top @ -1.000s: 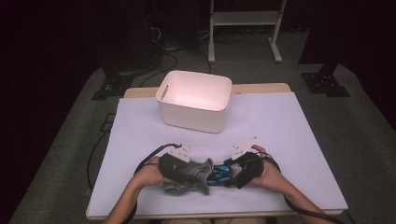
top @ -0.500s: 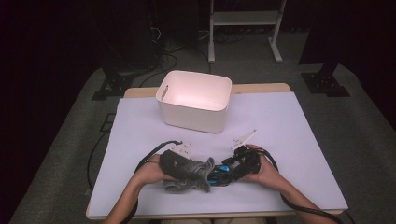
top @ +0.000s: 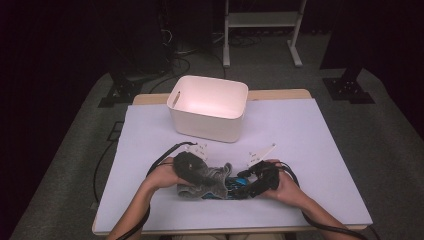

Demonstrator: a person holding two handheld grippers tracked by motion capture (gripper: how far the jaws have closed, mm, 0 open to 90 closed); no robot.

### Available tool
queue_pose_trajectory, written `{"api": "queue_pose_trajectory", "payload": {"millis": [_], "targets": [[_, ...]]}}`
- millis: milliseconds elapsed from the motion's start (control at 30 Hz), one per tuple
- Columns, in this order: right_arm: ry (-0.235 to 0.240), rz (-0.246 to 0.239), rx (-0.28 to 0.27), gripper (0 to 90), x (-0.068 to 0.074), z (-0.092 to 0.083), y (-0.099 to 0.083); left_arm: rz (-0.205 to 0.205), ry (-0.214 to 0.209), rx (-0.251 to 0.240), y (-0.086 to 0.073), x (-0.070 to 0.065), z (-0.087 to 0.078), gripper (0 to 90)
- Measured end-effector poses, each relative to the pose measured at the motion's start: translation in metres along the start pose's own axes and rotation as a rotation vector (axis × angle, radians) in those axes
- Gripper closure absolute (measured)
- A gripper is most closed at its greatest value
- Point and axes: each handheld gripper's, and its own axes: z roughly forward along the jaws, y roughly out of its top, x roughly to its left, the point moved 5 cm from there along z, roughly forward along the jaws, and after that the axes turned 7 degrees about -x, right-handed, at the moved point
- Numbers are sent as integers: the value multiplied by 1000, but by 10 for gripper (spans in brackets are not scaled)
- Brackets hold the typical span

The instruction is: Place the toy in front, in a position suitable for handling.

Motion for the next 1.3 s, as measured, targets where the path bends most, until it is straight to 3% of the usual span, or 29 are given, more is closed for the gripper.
{"api": "queue_pose_trajectory", "payload": {"millis": [133, 300, 400, 467, 533, 633, 833, 967, 1133, 1300], "targets": [[-38, -77, -19, 324, 8, -4, 0, -31, 7, -9, 4, 2, -2, 578], [-109, -203, -29, 337, 20, -9, -2, -80, -22, 46, 3, 5, 5, 404], [-122, -230, -36, 344, 23, -10, -2, -90, -27, 56, 3, 6, 11, 376], [-125, -223, -39, 350, 23, -11, -3, -98, -32, 57, 3, 7, 13, 378], [-121, -223, -43, 351, 23, -12, -3, -81, -7, 61, 2, 8, 13, 450], [-120, -228, -45, 351, 22, -11, -3, -74, -1, 65, 3, 7, 9, 552], [-132, -237, -50, 341, 24, -9, -3, 5, 41, 79, 4, -2, 7, 583], [-143, -243, -54, 332, 26, -8, -3, 37, 64, 77, 3, -8, 5, 585], [-125, -200, -55, 333, 26, -9, -1, 56, 77, 77, 4, -13, 3, 589], [-64, -144, -40, 310, 21, -6, -1, 69, 84, 66, 4, -17, 1, 593]]}}
